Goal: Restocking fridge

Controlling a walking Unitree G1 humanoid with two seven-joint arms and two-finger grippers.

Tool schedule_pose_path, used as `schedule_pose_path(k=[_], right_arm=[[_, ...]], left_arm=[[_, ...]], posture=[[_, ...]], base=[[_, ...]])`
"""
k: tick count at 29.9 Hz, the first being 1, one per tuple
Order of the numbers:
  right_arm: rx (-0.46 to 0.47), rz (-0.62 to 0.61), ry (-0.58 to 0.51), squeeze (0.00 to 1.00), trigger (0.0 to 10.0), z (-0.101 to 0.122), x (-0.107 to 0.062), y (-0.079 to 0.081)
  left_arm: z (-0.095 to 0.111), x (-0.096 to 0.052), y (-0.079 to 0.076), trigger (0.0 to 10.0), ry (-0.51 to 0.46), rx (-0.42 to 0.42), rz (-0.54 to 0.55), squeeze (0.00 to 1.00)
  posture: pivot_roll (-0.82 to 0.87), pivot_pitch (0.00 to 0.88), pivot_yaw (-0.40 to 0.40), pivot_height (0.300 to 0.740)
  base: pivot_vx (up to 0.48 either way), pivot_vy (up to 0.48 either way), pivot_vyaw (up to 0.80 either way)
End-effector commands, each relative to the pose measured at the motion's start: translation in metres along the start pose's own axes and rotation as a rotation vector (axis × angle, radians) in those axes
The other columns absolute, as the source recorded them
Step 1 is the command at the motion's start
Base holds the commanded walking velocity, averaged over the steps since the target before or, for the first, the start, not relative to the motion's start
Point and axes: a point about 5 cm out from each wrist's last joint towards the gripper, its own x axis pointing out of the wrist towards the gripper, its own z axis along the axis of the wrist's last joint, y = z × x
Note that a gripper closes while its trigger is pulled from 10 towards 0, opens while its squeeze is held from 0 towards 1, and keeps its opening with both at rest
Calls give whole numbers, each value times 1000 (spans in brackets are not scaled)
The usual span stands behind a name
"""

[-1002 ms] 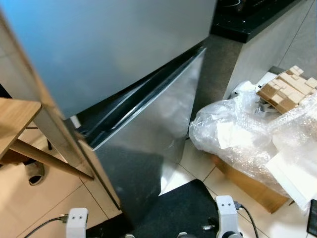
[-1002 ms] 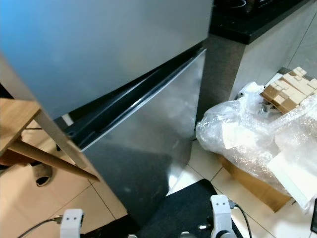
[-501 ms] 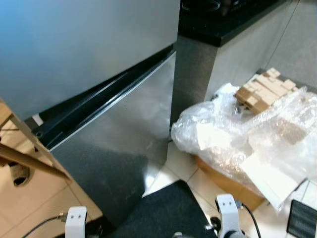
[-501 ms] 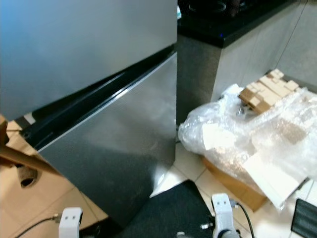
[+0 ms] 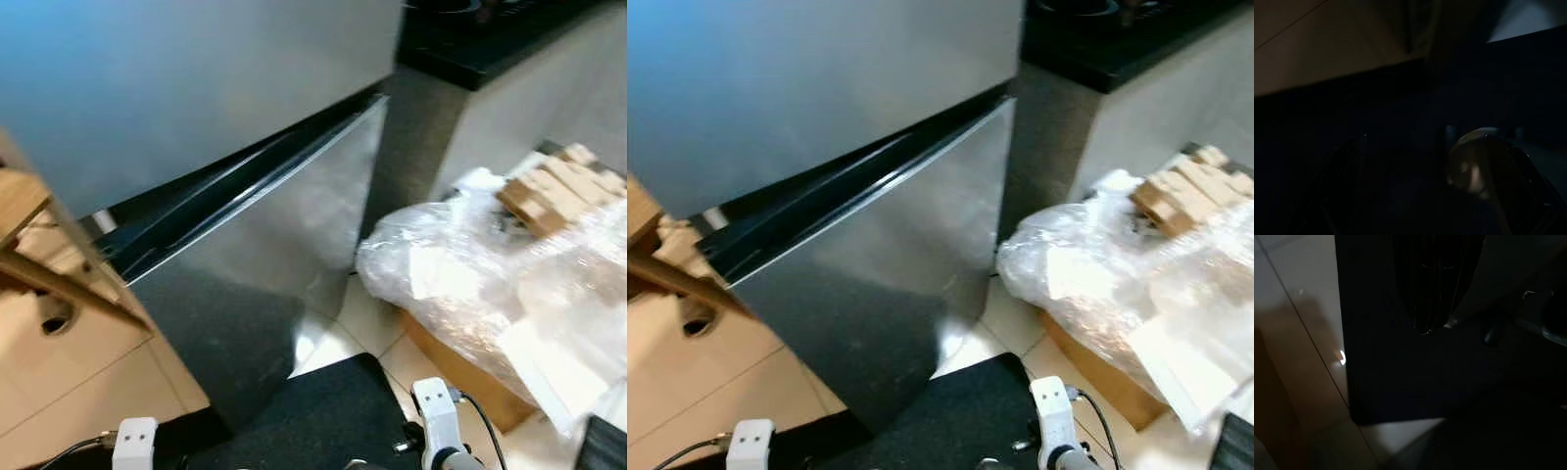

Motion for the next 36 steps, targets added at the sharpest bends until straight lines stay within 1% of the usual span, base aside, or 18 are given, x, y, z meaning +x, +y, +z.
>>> schedule_pose_path(k=[1,6,10,11,12,13,14,16,17,20,21,22,23,24,29,30,31,36], right_arm=[[5,6,22,0,10000,-8,-2,3],[-10,13,19,0,10000,-7,-2,3],[-18,13,19,0,10000,-7,-3,2],[-18,9,18,0,10000,-8,-3,2],[-18,9,18,0,10000,-8,-3,2],[6,-8,18,0,10000,-8,-3,-1],[6,-8,18,0,10000,-8,-3,-1],[25,-14,3,0,10000,-6,-4,-3],[28,-12,-1,0,10000,-6,-4,-3],[25,-12,-3,0,10000,-5,-3,-3],[25,-13,-3,0,10000,-5,-3,-3],[24,-13,-4,0,10000,-5,-3,-3],[23,-14,-3,0,10000,-5,-3,-3],[23,-14,-3,0,10000,-5,-3,-3],[29,-15,-11,0,10000,-6,-5,-4],[29,-15,-11,0,10000,-6,-5,-4],[31,-12,-17,0,10000,-7,-5,-5],[32,-10,-20,0,10000,-7,-6,-5]], left_arm=[[-10,-6,5,10000,34,-5,24,0],[0,-1,-2,10000,-24,28,17,0],[8,2,-10,10000,-79,48,-33,0],[15,5,-17,10000,-109,99,-92,0],[15,5,-17,10000,-109,99,-92,0],[24,8,-26,10000,-146,180,-159,0],[24,8,-26,10000,-146,180,-159,0],[43,14,-37,10000,-221,276,-249,0],[49,15,-39,10000,-243,294,-264,0],[81,22,-54,10000,-356,302,-350,0],[87,23,-58,10000,-376,305,-376,0],[96,24,-75,10000,-398,332,-500,0],[99,24,-85,10000,-405,354,-566,0],[99,24,-85,10000,-405,354,-566,0],[102,20,-117,10000,-402,454,-785,0],[102,20,-117,10000,-402,454,-785,0],[102,18,-126,10000,-396,482,-855,0],[102,15,-131,10000,-390,504,-905,0]], posture=[[-107,132,20,725],[-110,132,20,725],[-109,136,15,725],[-109,137,13,725],[-109,137,13,725],[-108,139,11,725],[-108,139,11,725],[-108,140,11,725],[-108,140,11,725],[-114,143,12,725],[-115,143,11,725],[-117,144,12,725],[-118,145,12,725],[-118,145,12,725],[-125,148,16,725],[-125,148,16,725],[-126,149,16,725],[-128,153,16,725]], base=[[0,0,800],[0,0,800],[0,0,800],[0,0,800],[0,0,800],[0,0,0],[0,0,0],[0,0,0],[0,0,0],[0,0,0],[0,0,0],[0,0,0],[0,0,0],[0,0,0],[0,0,0],[0,0,0],[0,0,0],[0,0,0]])
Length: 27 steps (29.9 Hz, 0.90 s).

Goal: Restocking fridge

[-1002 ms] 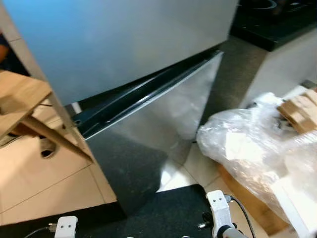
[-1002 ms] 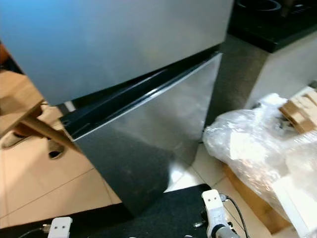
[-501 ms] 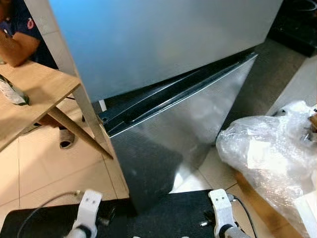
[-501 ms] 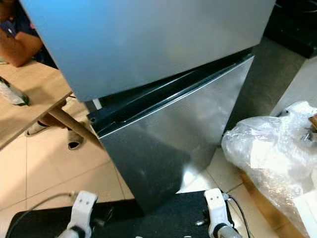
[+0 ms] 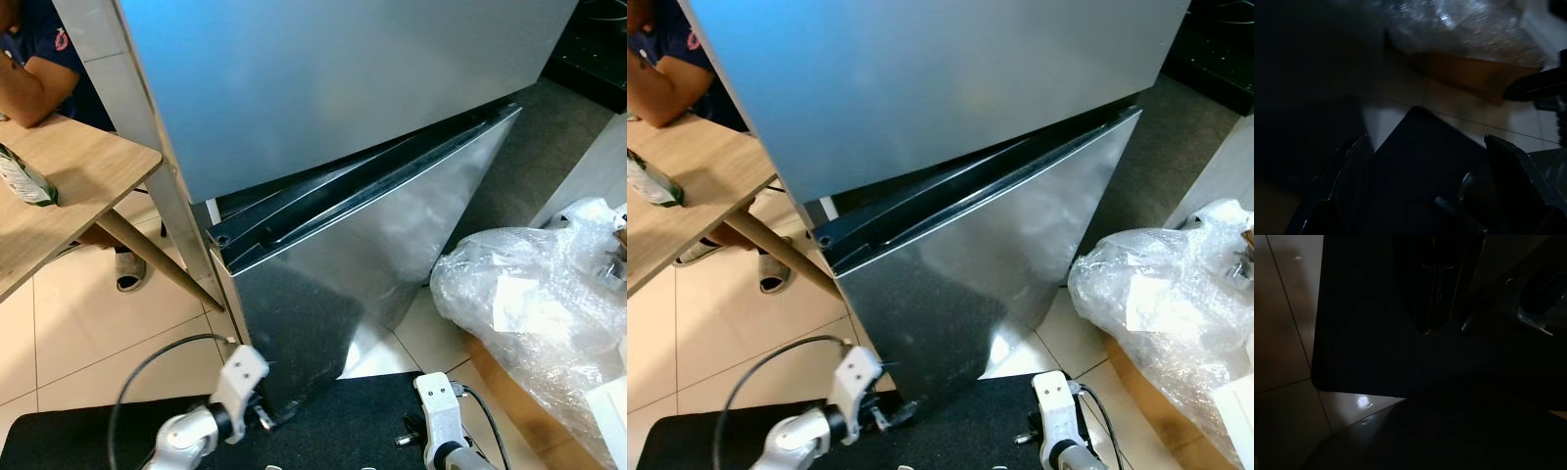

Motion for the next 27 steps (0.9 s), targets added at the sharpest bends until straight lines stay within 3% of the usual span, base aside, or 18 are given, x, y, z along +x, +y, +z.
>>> schedule_pose_path(k=[1,5,9,15,21,27], right_arm=[[18,-5,20,0,10000,-9,-4,-1],[19,-5,18,0,10000,-9,-4,-1],[64,23,-51,0,10000,-1,-3,0],[96,285,-188,0,10000,11,-5,18],[-20,506,-397,0,10000,30,-19,30],[-70,495,-515,0,10000,42,-26,27]], left_arm=[[-2,-1,-6,10000,22,0,-54,0],[-1,-1,-7,10000,25,12,-77,0],[9,4,5,10000,7,105,9,0],[20,8,13,10000,-30,126,40,0],[23,6,19,10000,-36,139,73,0],[23,7,21,10000,-34,149,87,0]], posture=[[-128,154,15,725],[-128,154,15,725],[-123,154,13,725],[-123,152,22,725],[-122,154,27,725],[-116,154,31,725]], base=[[0,0,0],[0,0,0],[0,0,0],[0,0,0],[0,0,0],[0,0,0]])
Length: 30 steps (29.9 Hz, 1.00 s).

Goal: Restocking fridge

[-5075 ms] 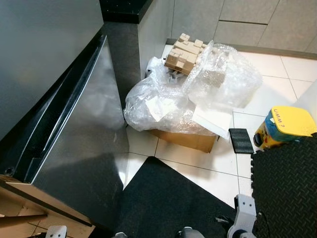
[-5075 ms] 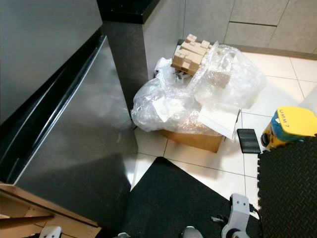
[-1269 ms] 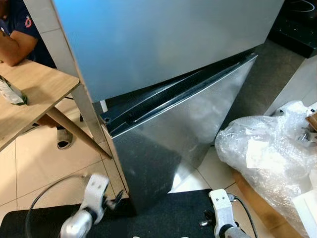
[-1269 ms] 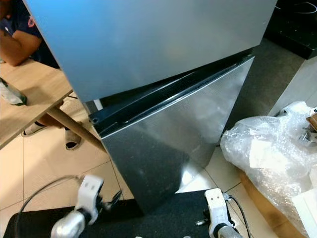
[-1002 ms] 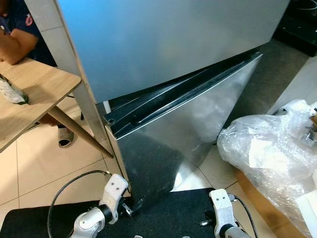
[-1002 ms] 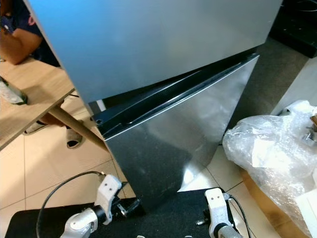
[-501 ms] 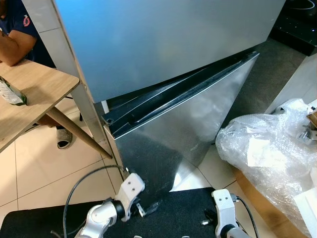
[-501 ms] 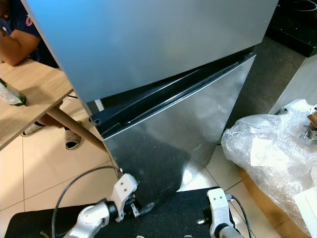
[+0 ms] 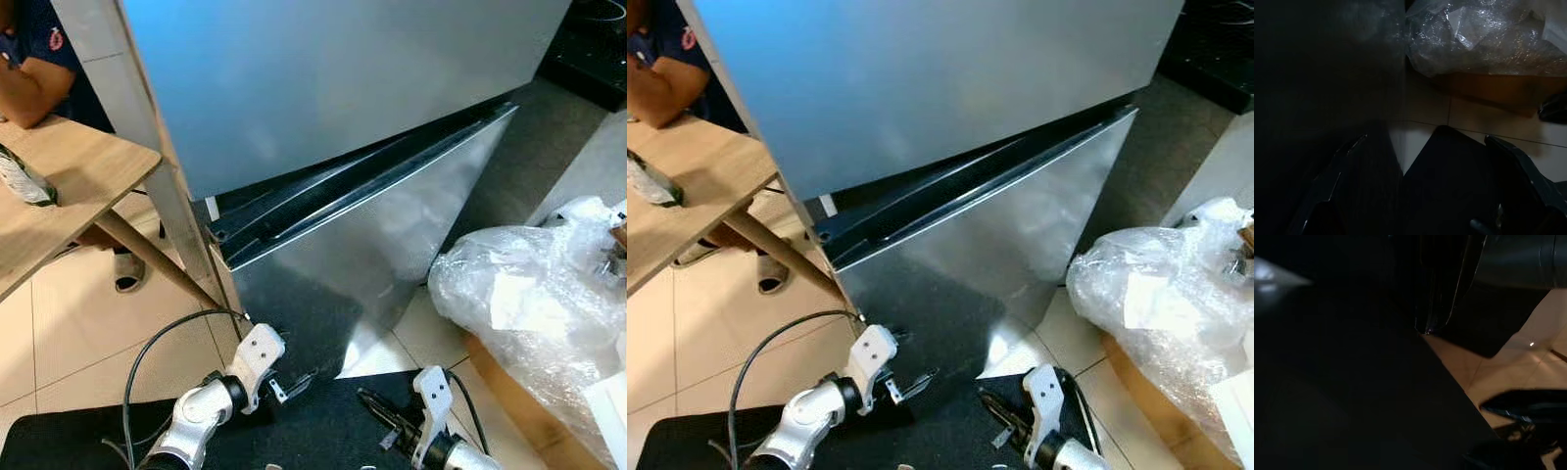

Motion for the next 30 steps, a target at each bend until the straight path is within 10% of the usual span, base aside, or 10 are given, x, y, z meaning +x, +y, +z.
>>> schedule_pose_path(k=[1,10,19,30], right_arm=[[-27,-5,-59,0,10000,6,-4,0],[-100,-15,-288,0,10000,39,-7,10],[-101,-21,-295,0,10000,41,-6,13],[-93,-26,-262,0,10000,38,-10,12]], left_arm=[[-5,-7,3,10000,27,14,14,0],[-2,-8,12,10000,16,28,69,0],[1,-7,20,10000,18,68,103,0],[10,-38,82,10000,95,276,579,0]], posture=[[-116,154,32,725],[-118,150,35,725],[-122,142,36,725],[-123,143,30,725]], base=[[0,0,0],[0,0,0],[0,0,0],[0,0,0]])
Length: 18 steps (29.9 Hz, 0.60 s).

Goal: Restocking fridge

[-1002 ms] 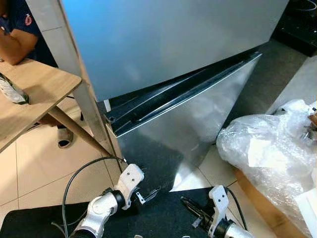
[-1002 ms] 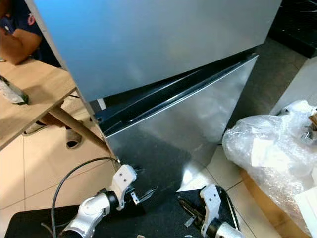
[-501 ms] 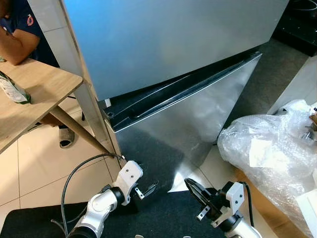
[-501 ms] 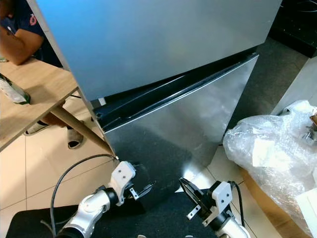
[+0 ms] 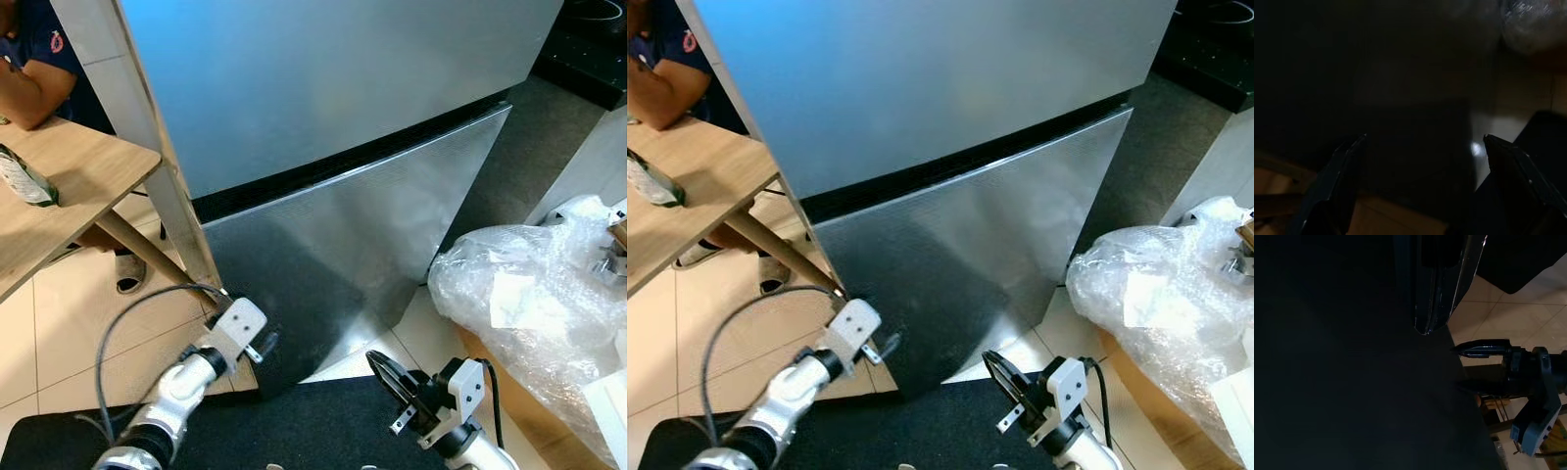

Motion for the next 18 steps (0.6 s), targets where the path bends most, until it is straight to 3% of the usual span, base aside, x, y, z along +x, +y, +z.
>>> schedule_pose_path(k=[1,3,5,6,7,8,9,10,11,12,15,17,18], right_arm=[[12,-5,27,0,10000,-4,-6,2],[15,-9,44,0,10000,-6,-10,3],[18,-24,91,0,10000,-13,-16,3],[18,-24,91,0,10000,-13,-16,3],[23,-36,128,0,10000,-17,-19,2],[97,-81,264,0,10000,-34,-28,-1],[97,-81,264,0,10000,-34,-28,-1],[231,-195,379,0,10000,-52,-39,-10],[268,-236,400,0,10000,-56,-42,-14],[268,-236,400,0,10000,-56,-42,-14],[316,-402,504,0,10000,-70,-48,-25],[321,-433,525,0,10000,-72,-49,-26],[338,-501,572,0,10000,-77,-52,-29]], left_arm=[[-5,-11,37,10000,15,23,181,0],[-8,-15,29,10000,0,-32,125,0],[-18,-23,4,10000,23,-104,-52,0],[-18,-23,4,10000,23,-104,-52,0],[-23,-27,-7,10000,46,-137,-126,0],[-42,-39,-28,10000,180,-185,-218,0],[-42,-39,-28,10000,180,-185,-218,0],[-74,-64,-54,10000,434,-219,-342,0],[-83,-73,-61,10000,515,-224,-374,0],[-83,-73,-61,10000,515,-224,-374,0],[-106,-103,-73,10000,702,-250,-319,0],[-110,-109,-75,10000,732,-264,-286,0],[-116,-117,-71,10000,774,-389,-112,0]], posture=[[-123,145,31,725],[-122,145,31,725],[-122,144,32,725],[-122,144,32,725],[-122,144,32,725],[-124,144,32,725],[-124,144,32,725],[-123,144,31,725],[-123,144,31,725],[-123,144,31,725],[-126,144,33,725],[-127,145,33,725],[-126,144,34,725]], base=[[0,0,0],[0,0,0],[0,0,0],[0,0,0],[0,0,0],[0,0,0],[0,0,0],[0,0,0],[0,0,0],[0,0,0],[0,0,0],[0,0,0],[0,0,0]])
